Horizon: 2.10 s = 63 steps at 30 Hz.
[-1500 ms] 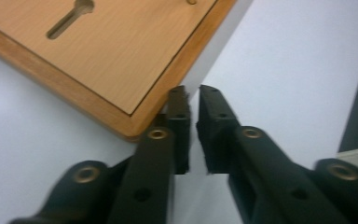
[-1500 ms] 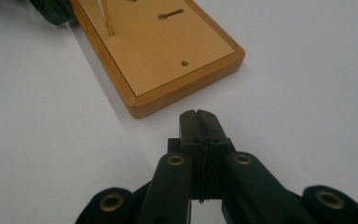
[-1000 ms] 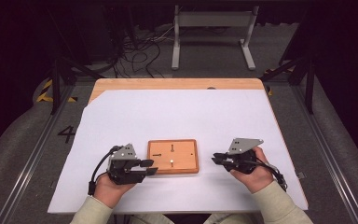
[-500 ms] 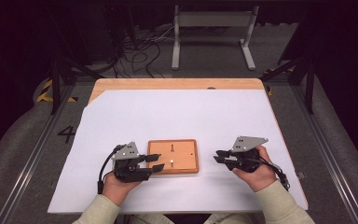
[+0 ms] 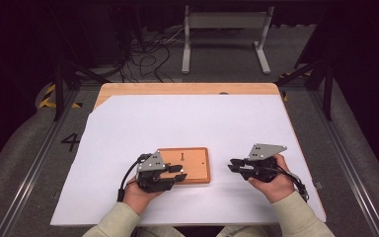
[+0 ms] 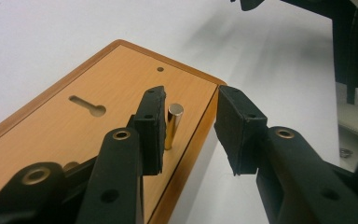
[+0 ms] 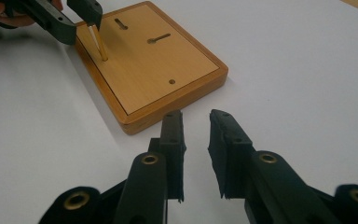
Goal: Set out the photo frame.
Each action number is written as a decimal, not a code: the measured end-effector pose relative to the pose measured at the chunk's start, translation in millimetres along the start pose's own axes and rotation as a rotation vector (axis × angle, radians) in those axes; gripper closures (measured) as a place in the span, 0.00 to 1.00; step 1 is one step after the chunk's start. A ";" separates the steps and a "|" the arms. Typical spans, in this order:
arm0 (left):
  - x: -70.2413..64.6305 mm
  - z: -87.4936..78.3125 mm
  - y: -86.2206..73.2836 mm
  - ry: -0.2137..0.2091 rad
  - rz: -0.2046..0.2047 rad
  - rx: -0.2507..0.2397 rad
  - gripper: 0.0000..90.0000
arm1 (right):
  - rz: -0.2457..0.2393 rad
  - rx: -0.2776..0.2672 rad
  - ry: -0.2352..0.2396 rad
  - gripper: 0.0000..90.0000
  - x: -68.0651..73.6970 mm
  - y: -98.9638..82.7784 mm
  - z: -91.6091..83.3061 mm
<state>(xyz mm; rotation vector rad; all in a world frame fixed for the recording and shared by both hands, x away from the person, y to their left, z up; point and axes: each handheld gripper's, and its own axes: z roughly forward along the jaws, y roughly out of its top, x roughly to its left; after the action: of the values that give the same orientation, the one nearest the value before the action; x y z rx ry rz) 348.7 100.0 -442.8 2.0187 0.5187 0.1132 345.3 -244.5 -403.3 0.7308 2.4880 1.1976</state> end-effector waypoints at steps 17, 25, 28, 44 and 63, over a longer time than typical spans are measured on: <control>-1.9 15.8 0.6 0.084 0.027 0.096 0.92 | 0.008 -0.014 0.014 0.85 -0.6 0.5 -2.3; -8.2 16.5 -2.0 0.126 0.129 0.091 0.93 | 0.004 -0.014 0.016 0.85 -0.2 0.7 -1.4; -10.8 16.8 -3.2 0.144 0.161 0.089 0.93 | 0.004 -0.013 0.016 0.85 0.0 0.8 -1.3; -29.7 13.0 -14.5 0.216 0.444 0.070 0.93 | -0.003 -0.021 0.011 0.85 1.5 2.4 -3.9; -47.8 14.7 -27.1 0.324 0.542 0.034 0.93 | 0.078 -0.025 0.096 0.61 2.9 14.2 16.8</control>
<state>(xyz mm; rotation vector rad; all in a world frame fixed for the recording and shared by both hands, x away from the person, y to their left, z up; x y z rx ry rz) 301.3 79.4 -466.8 2.1391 0.1571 0.7736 355.1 -224.5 -402.6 0.7876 2.5380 1.3178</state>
